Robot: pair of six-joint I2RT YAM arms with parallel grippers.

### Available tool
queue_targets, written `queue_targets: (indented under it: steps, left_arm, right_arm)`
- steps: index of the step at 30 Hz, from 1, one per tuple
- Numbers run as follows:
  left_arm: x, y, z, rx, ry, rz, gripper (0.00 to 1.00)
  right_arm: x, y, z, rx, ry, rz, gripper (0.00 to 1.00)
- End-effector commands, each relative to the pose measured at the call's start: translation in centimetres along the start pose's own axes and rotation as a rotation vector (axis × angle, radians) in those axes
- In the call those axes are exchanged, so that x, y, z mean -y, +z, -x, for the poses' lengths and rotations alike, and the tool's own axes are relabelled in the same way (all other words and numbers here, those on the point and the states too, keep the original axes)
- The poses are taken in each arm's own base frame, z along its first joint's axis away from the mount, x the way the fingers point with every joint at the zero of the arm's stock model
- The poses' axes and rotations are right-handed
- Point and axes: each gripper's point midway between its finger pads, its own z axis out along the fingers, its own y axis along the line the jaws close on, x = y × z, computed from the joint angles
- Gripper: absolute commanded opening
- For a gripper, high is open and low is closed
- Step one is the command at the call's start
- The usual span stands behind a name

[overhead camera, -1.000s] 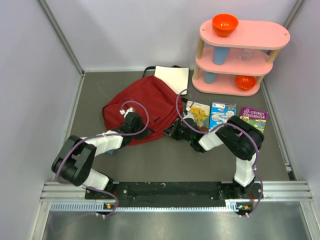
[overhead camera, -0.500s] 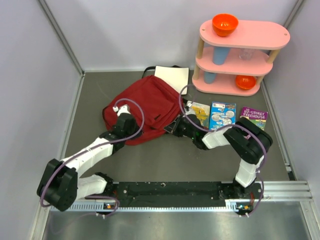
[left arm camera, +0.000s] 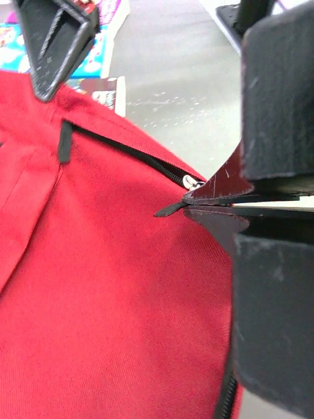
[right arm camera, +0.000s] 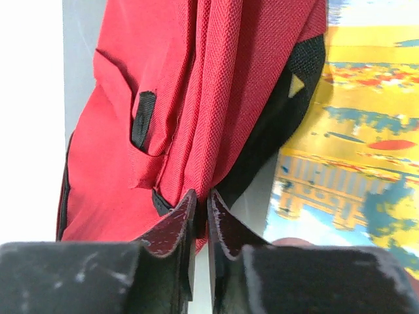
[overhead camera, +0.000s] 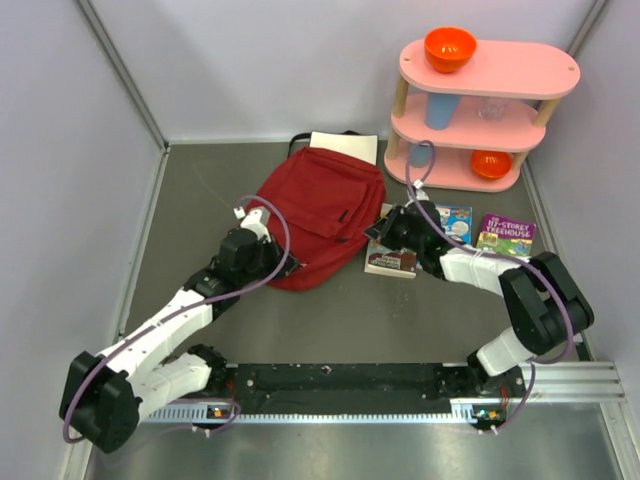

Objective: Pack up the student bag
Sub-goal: Unzip the student bag at the center of the board.

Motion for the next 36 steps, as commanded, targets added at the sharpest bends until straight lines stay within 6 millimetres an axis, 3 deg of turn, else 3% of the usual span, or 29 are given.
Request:
queue_targets:
  steps: [1, 5, 6, 8, 11, 12, 14, 15, 17, 21, 25, 26, 28, 31, 33, 36]
  left_arm:
    - [3.4, 0.2, -1.8, -0.064, 0.060, -0.168, 0.00]
    - [3.7, 0.8, -3.8, -0.101, 0.031, -0.201, 0.00]
    - [4.0, 0.8, -4.3, -0.110, 0.034, -0.211, 0.00]
    - [4.1, 1.2, -4.8, -0.114, 0.030, -0.216, 0.00]
    - [4.5, 1.5, -5.7, -0.139, 0.043, -0.225, 0.00]
    - [4.9, 1.5, -5.9, -0.140, 0.051, -0.238, 0.00]
    - [4.9, 1.8, -6.2, -0.148, 0.060, -0.233, 0.00]
    - [5.2, 1.8, -6.4, -0.154, 0.069, -0.240, 0.00]
    - [5.1, 1.8, -6.4, -0.143, 0.078, -0.230, 0.00]
    - [4.8, 1.1, -5.5, -0.099, 0.094, -0.203, 0.00]
    - [3.9, 0.4, -4.9, -0.068, 0.114, -0.156, 0.00]
    - [3.4, 0.2, -5.2, -0.076, 0.121, -0.143, 0.00]
    - [2.7, 0.0, -5.1, -0.063, 0.139, -0.113, 0.00]
    - [1.2, -0.3, -5.2, -0.044, 0.156, -0.062, 0.00]
    - [0.9, -0.5, -5.4, -0.042, 0.156, -0.055, 0.00]
    - [0.7, -0.6, -5.7, -0.049, 0.149, -0.054, 0.00]
  right_arm:
    - [0.8, -1.3, 1.6, -0.033, -0.023, 0.058, 0.14]
    - [0.7, -3.1, 1.6, -0.105, -0.076, 0.027, 0.58]
    - [1.6, -3.9, 1.0, -0.138, -0.073, -0.033, 0.60]
    - [0.5, -5.7, 1.2, -0.115, -0.068, -0.006, 0.60]
    - [-0.8, -7.7, -0.9, -0.144, 0.032, 0.087, 0.60]
    - [-0.2, -8.0, -2.5, -0.172, 0.063, 0.082, 0.60]
    - [-1.6, -8.4, -4.4, -0.199, 0.094, 0.115, 0.61]
    - [-1.2, -8.3, -5.5, -0.196, 0.103, 0.100, 0.61]
    - [-2.4, -8.1, -7.1, -0.207, 0.134, 0.128, 0.61]
    - [-3.4, -6.4, -8.9, -0.207, 0.196, 0.133, 0.61]
    - [-4.3, -4.9, -9.6, -0.209, 0.241, 0.149, 0.62]
    - [-5.3, -4.5, -9.2, -0.204, 0.245, 0.180, 0.62]
    - [-5.2, -3.6, -10.4, -0.256, 0.260, 0.166, 0.62]
    - [-6.7, -2.5, -11.4, -0.293, 0.274, 0.191, 0.63]
    - [-8.0, -2.3, -11.1, -0.275, 0.285, 0.246, 0.63]
    - [-8.4, -2.1, -11.4, -0.276, 0.292, 0.248, 0.63]
